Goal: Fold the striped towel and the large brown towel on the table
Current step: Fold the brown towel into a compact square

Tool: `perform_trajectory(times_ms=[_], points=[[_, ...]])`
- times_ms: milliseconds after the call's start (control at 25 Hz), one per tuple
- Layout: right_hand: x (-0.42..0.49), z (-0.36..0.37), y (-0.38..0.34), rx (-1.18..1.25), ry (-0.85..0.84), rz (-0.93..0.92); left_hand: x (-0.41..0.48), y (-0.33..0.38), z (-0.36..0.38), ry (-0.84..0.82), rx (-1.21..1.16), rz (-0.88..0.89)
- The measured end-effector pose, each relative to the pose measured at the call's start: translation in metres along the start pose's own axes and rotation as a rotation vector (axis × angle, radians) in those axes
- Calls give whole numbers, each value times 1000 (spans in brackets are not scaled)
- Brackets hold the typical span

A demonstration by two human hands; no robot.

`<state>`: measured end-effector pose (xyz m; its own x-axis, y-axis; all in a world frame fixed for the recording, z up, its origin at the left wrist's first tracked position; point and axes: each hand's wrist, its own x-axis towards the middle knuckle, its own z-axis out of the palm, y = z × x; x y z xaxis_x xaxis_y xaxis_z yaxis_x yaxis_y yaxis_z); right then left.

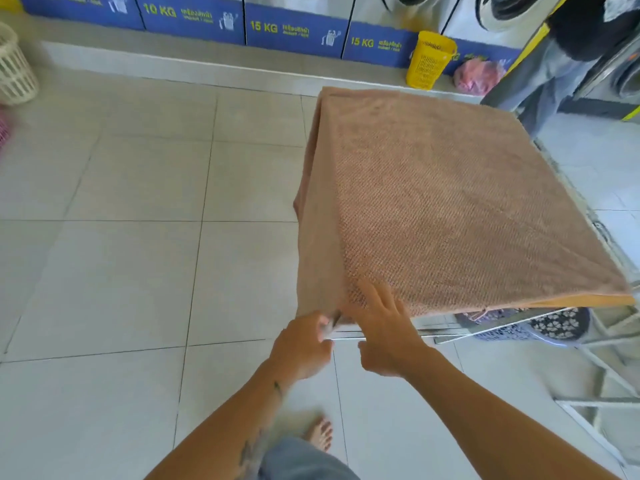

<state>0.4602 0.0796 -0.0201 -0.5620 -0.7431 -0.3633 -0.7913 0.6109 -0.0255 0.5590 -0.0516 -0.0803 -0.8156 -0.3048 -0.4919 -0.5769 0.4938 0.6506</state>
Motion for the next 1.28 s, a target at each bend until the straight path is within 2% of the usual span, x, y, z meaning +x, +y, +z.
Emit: perform_trajectory(times_ms=[80,240,320,440,520,600,720,840,960,1120,1200,1280], points=[[-2,4,4,-39,-12,-4,10,-3,26,-45,-53,-20],[3,6,12,-24,32,-22,42,-7,67,13,-261,-22],[6,9,14,1,42,-21,58,-9,76,113,-304,-43],[8,14,19,-3,58,-9,60,-12,56,306,-203,-104],[9,18,17,-53,82,16,45,-12,29,403,-222,-56],[17,17,9,-56,132,74,26,-3,-5,471,-87,83],[35,5,-3,-9,285,123,14,14,-48,446,205,292],[45,-24,1,137,375,109,9,20,-78,433,396,303],[42,-47,14,209,414,57,8,24,-94,469,455,240],[34,-60,42,263,435,101,16,32,-95,481,398,58],[30,-63,55,260,392,165,22,39,-94,476,212,69],[28,-68,56,299,314,201,27,55,-97,503,123,158]])
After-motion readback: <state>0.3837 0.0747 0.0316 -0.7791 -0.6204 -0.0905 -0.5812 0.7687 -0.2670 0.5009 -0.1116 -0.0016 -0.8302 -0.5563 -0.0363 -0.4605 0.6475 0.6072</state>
